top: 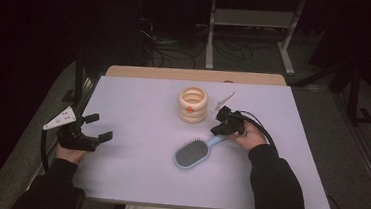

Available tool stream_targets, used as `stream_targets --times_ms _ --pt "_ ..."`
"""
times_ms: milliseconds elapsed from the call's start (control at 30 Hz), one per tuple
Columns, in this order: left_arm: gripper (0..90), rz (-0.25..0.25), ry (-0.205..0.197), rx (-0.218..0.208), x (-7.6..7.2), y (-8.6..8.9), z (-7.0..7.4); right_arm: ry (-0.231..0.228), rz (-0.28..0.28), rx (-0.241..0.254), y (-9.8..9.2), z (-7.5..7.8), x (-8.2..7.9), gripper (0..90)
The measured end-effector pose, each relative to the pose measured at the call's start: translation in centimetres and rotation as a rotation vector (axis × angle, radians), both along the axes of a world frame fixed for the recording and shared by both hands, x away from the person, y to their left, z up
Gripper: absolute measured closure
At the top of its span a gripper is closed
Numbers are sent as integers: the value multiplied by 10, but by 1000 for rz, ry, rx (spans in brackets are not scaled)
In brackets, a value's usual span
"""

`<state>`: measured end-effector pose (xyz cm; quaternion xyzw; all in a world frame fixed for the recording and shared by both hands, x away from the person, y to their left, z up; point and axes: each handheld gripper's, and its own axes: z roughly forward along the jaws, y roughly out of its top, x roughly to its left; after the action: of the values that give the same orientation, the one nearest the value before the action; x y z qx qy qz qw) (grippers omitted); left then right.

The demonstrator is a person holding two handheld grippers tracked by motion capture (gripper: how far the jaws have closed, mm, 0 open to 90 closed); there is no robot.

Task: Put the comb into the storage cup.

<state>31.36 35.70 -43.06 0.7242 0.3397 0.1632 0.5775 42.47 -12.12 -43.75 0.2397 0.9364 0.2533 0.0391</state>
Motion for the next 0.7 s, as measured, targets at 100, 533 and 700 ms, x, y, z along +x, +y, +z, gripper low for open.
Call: stream_targets --times_ms 100,533,700 --pt "0 0 1 -1 0 0 0 3 4 -1 0 0 -2 891" --pt "0 -1 1 3 0 -1 0 8 26 4 -1 -1 -14 891" --pt "0 0 2 3 0 -1 0 17 27 2 -4 -1 -16 891"
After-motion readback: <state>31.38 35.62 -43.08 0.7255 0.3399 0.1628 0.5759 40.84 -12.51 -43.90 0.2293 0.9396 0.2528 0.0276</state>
